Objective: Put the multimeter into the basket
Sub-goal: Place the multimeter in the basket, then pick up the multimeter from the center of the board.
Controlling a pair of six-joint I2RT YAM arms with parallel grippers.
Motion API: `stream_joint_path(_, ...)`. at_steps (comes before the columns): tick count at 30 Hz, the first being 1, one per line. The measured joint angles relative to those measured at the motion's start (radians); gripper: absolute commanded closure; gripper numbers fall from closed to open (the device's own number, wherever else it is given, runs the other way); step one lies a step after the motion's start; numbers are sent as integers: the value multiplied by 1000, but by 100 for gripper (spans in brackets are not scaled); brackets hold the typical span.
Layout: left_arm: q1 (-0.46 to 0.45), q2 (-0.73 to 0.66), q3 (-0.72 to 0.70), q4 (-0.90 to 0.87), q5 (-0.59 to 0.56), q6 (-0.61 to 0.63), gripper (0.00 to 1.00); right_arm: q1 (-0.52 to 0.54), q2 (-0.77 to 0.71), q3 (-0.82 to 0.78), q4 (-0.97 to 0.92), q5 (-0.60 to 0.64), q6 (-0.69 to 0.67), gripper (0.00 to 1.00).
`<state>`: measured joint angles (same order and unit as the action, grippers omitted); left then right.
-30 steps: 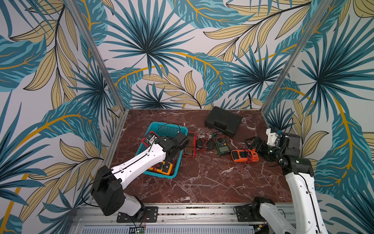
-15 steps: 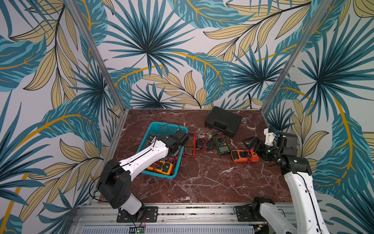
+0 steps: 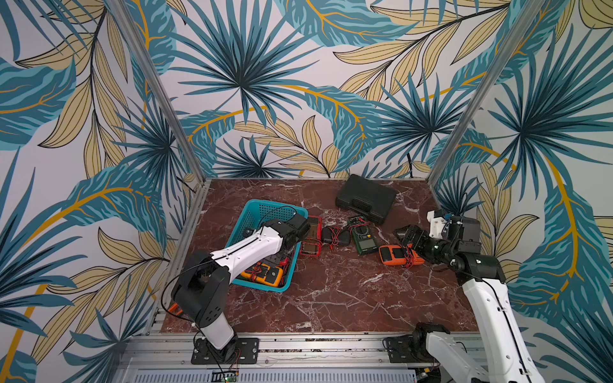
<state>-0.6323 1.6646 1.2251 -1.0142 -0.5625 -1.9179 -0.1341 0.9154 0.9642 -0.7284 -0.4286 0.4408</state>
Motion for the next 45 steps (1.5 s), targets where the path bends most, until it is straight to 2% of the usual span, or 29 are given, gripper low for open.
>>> stream_joint_path(1,2,0,-1,1,3,-6,28,4,0,0,1,4,1,1)
stream_joint_path(4,2,0,-11,8,11,-24,14,13,0,0,8,19,8,1)
stream_joint_path(8,7,0,-28,32,8,-39,0,21,-1,0,14,39,13,1)
stream_joint_path(21,14,-27,-28,46,17,-29,0,26,-13,1,14,84,19,1)
stream_joint_path(31,14,-242,-34,58,21,31,0,31,7,7,13,90,18,4)
stream_joint_path(35,14,-330,-77,146,25,147,0,34,58,8,11,87,14,5)
stream_joint_path(40,3,-357,-115,344,64,417,0,47,119,8,-3,92,-3,6)
stream_joint_path(45,-83,-328,-99,475,75,707,0,50,207,10,-30,153,-36,6)
